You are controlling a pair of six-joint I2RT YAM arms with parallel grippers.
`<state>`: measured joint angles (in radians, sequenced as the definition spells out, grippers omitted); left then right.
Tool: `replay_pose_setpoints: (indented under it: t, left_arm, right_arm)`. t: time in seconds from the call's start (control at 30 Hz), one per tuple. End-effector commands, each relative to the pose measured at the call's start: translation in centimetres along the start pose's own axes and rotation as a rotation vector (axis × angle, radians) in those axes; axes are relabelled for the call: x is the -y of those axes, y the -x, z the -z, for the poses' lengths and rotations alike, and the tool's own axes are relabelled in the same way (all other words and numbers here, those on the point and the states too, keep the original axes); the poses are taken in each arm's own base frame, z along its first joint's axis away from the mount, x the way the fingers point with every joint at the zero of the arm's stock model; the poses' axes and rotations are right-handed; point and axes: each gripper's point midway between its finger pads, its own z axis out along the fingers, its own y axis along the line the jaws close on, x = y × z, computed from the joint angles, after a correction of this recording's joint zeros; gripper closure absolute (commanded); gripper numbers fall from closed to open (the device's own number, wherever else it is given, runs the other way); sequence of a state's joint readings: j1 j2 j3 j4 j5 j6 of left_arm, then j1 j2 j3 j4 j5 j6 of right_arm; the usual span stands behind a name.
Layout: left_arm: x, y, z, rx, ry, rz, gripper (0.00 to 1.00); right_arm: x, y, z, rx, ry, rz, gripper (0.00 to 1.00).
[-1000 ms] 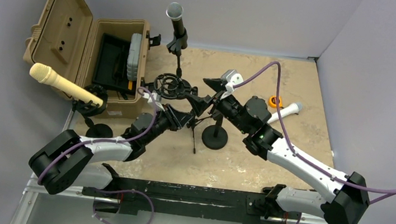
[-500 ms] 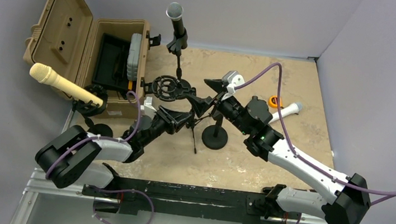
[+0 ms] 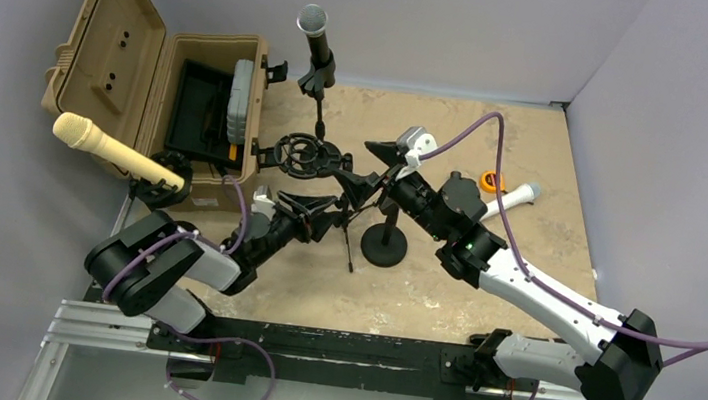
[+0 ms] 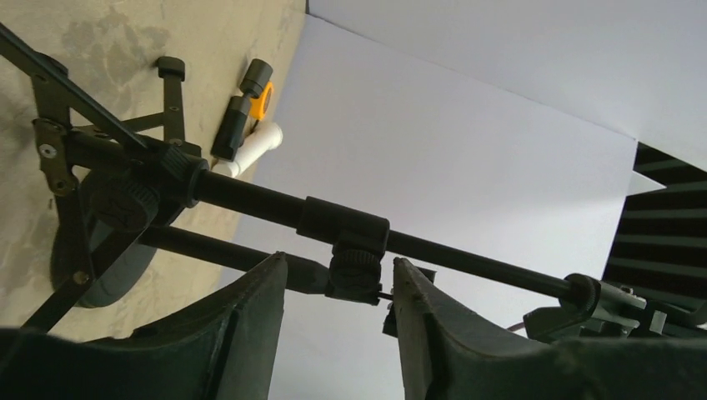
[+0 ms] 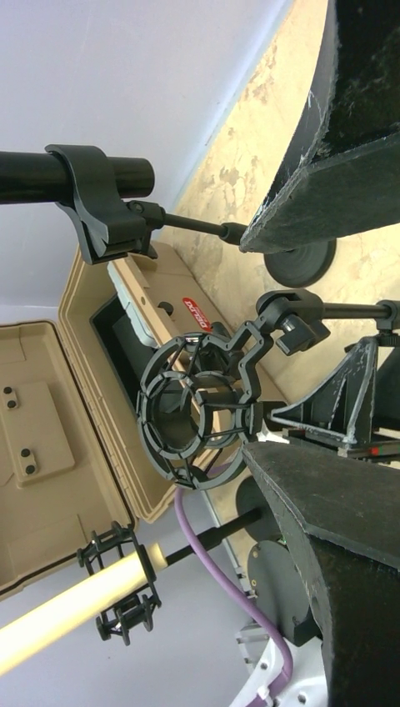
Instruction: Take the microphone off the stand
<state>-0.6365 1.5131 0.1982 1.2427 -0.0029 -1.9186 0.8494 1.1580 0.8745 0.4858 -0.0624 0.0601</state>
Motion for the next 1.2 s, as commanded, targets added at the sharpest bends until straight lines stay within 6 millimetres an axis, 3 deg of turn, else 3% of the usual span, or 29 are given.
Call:
replay_pose_setpoints:
  t: [0.0, 0.13, 0.5, 0.77, 0.97, 1.17]
  left_arm:
    - [0.6, 0.3, 1.3, 0.028, -0.007, -0.087, 0.49]
    - [0.0, 0.7, 2.5, 0.052, 0.046, -0.193, 0.38]
    - [-0.2, -0.3, 6.9, -0.013, 0.145, -0.503, 0.38]
    - [3.7, -2.4, 9.4, -0.097, 0.047, -0.794, 0.39]
    - [7.3, -5.2, 10.3, -0.202, -0.062, -0.948, 0.39]
    - [11.7, -8.2, 12.1, -0.295, -0.223, -1.096, 0.39]
  right_arm:
    - [0.7, 1.1, 0.2, 0.039, -0.039, -0.009, 0.19]
    - [1.3, 1.2, 0.0, 0.031, -0.082, -0.052, 0.19]
    - [2.1, 0.5, -1.5, -0.037, -0.143, -0.116, 0.2]
    - [2.4, 1.8, -2.2, -0.04, -0.173, -0.152, 0.19]
    - [3.9, -1.8, -3.1, -0.141, -0.256, -0.15, 0.19]
    - [4.9, -6.5, -1.8, -0.249, -0.321, -0.152, 0.2]
